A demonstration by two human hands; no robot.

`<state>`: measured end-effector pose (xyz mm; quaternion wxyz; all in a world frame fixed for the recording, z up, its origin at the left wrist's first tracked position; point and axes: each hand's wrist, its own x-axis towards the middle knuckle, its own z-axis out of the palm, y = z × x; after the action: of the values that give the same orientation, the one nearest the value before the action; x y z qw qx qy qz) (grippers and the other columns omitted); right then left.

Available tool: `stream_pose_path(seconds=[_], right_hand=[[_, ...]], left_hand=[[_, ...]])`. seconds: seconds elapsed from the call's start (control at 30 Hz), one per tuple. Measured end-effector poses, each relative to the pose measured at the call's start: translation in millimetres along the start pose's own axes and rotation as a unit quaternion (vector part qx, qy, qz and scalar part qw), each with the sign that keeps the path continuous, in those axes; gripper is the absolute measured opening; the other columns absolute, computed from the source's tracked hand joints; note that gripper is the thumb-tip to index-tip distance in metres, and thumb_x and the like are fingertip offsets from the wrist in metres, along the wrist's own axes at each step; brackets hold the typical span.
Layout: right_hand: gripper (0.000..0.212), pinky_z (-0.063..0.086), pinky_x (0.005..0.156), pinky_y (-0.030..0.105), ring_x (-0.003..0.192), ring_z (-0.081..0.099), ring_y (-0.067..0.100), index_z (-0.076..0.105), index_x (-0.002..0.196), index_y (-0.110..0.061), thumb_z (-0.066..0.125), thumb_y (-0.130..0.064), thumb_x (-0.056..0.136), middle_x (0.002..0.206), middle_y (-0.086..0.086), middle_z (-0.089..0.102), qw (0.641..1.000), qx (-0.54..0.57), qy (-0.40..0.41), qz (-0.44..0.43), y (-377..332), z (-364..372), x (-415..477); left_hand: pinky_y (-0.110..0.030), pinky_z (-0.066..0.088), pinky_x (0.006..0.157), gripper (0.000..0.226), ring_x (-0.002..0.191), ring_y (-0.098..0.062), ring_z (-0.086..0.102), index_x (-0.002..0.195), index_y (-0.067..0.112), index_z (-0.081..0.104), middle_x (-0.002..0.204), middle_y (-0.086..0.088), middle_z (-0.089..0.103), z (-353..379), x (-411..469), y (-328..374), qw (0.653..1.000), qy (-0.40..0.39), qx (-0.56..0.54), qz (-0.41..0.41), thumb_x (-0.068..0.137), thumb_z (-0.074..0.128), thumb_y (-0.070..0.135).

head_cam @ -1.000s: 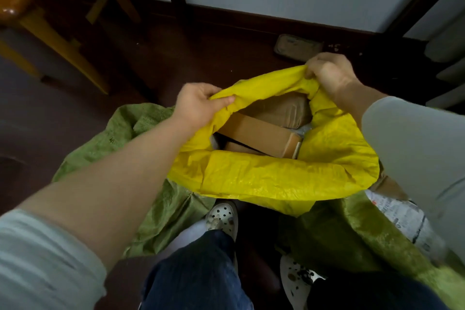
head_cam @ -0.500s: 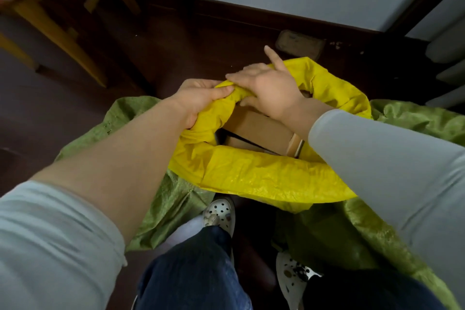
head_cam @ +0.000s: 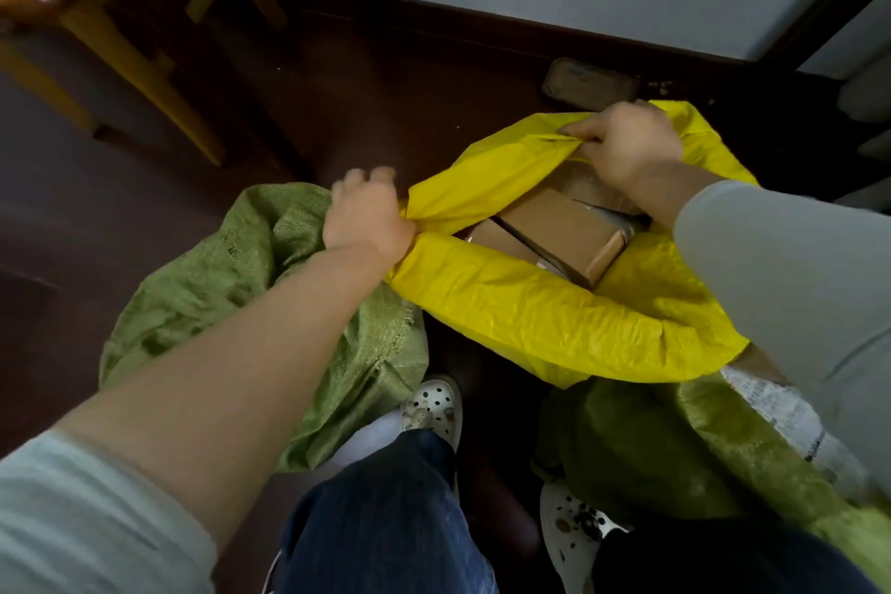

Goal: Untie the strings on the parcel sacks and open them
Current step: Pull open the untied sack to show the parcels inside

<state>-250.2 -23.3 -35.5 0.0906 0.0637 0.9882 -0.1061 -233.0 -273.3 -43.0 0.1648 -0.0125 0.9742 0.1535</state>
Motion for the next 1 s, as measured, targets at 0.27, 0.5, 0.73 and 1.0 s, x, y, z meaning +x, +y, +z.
stream_pose_path(seconds=[0.27, 0.5, 0.73, 1.0], right_hand=[[0.048, 0.016, 0.115, 0.039, 0.135, 0.031, 0.036, 0.052, 0.131, -0.033, 0.044, -0.006, 0.091, 0.141, 0.012, 0.047, 0.999, -0.020, -0.005, 0.024, -1, -1, 6], [0.056, 0.031, 0.101, 0.038, 0.125, 0.043, 0.026, 0.052, 0.130, -0.024, 0.051, -0.056, 0.084, 0.133, 0.004, 0.052, 0.984, 0.105, 0.030, -0.141, -45, 2, -63], [0.044, 0.049, 0.058, 0.030, 0.086, 0.065, 0.025, 0.057, 0.117, -0.015, 0.070, -0.016, 0.076, 0.107, 0.005, 0.064, 0.985, -0.021, 0.004, -0.174, -62, 36, -114], [0.014, 0.047, 0.048, 0.025, 0.060, 0.061, 0.023, 0.065, 0.075, -0.017, 0.051, -0.015, 0.074, 0.069, 0.003, 0.060, 0.960, 0.031, 0.136, -0.241, -51, 84, -144]], left_hand=[[-0.031, 0.049, 0.060, 0.018, 0.066, -0.021, 0.055, 0.082, 0.004, 0.059, 0.073, -0.011, 0.058, 9, -16, 18, 0.916, -0.137, -0.341, -0.160, 0.089, 0.062, 0.021], [-0.036, 0.048, 0.078, 0.038, 0.119, -0.024, 0.055, 0.133, 0.006, 0.046, 0.132, -0.012, 0.055, 8, -3, 25, 0.692, -0.149, -0.645, -0.286, 0.099, 0.041, 0.024], [-0.039, 0.042, 0.084, 0.041, 0.124, -0.024, 0.051, 0.132, 0.007, 0.046, 0.135, -0.010, 0.053, 2, -2, 35, 0.637, -0.151, -0.682, -0.326, 0.101, 0.033, 0.030], [-0.045, 0.044, 0.085, 0.043, 0.108, -0.028, 0.059, 0.122, 0.011, 0.056, 0.113, -0.007, 0.060, 21, 9, 30, 0.606, -0.121, -0.681, -0.392, 0.098, 0.033, 0.037]])
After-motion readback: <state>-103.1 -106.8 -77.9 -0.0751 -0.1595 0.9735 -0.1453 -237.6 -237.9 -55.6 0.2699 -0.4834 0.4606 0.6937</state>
